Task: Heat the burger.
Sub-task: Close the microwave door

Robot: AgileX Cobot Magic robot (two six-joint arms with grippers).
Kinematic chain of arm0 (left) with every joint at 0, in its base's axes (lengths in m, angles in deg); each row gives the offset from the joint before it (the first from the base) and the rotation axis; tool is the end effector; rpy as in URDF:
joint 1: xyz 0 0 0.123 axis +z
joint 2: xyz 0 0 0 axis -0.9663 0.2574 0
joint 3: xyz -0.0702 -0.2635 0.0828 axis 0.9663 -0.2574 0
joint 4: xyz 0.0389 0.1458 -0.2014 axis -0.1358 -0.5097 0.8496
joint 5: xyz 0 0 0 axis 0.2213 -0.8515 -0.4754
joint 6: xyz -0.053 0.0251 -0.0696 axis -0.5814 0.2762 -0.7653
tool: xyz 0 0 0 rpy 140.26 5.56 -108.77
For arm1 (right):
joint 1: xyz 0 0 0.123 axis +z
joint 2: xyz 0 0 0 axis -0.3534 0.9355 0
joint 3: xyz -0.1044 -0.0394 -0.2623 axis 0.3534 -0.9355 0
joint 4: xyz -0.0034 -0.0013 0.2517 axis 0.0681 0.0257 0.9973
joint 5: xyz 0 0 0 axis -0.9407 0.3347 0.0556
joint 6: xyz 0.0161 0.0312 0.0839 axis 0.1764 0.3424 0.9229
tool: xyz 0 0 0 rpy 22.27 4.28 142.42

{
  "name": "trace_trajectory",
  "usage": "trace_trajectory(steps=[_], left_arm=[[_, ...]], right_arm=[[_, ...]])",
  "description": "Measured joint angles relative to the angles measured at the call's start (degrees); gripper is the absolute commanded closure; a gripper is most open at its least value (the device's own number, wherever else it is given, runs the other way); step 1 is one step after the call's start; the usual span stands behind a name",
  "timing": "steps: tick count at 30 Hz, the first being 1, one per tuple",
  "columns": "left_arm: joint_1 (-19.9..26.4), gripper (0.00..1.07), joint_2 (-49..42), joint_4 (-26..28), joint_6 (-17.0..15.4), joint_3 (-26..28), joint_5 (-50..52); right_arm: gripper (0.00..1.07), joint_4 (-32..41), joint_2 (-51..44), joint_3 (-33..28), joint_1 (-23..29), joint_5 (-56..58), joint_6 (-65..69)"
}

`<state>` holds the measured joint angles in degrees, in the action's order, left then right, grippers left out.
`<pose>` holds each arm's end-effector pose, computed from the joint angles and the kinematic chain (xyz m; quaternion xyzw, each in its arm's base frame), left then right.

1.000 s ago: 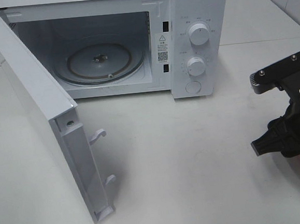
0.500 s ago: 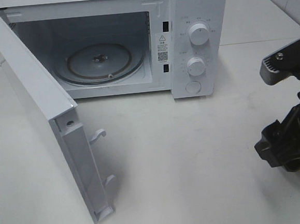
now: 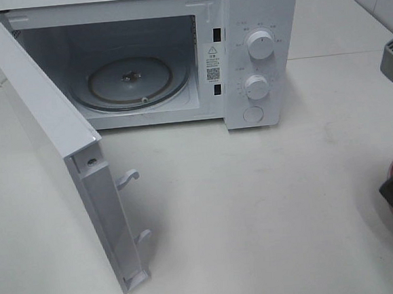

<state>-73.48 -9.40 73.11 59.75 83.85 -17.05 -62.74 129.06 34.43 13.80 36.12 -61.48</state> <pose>-0.0089 -0.0125 0.2822 0.0571 0.8462 -0.0289 0.5289 0.1389 0.0750 0.2779 -0.2537 0.9366 -0.0167 0.2412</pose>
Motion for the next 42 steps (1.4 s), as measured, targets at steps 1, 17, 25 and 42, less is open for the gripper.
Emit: trace_trajectory(steps=[1, 17, 25, 42], left_arm=[[0.00, 0.09, 0.00, 0.00, 0.00, 0.00, 0.00], [0.00, 0.09, 0.00, 0.00, 0.00, 0.00, 0.00], [0.00, 0.09, 0.00, 0.00, 0.00, 0.00, 0.00], [0.00, 0.09, 0.00, 0.00, 0.00, 0.00, 0.00]], right_arm=[[0.31, 0.52, 0.00, 0.23, 0.00, 1.20, -0.74], [0.31, 3.09, -15.76, 0.40, -2.86, 9.17, -4.41], [0.31, 3.55, -26.59, 0.40, -12.20, 10.66, -6.25], [0.31, 6.88, -45.95, -0.69, -24.29, 9.80, -7.85]])
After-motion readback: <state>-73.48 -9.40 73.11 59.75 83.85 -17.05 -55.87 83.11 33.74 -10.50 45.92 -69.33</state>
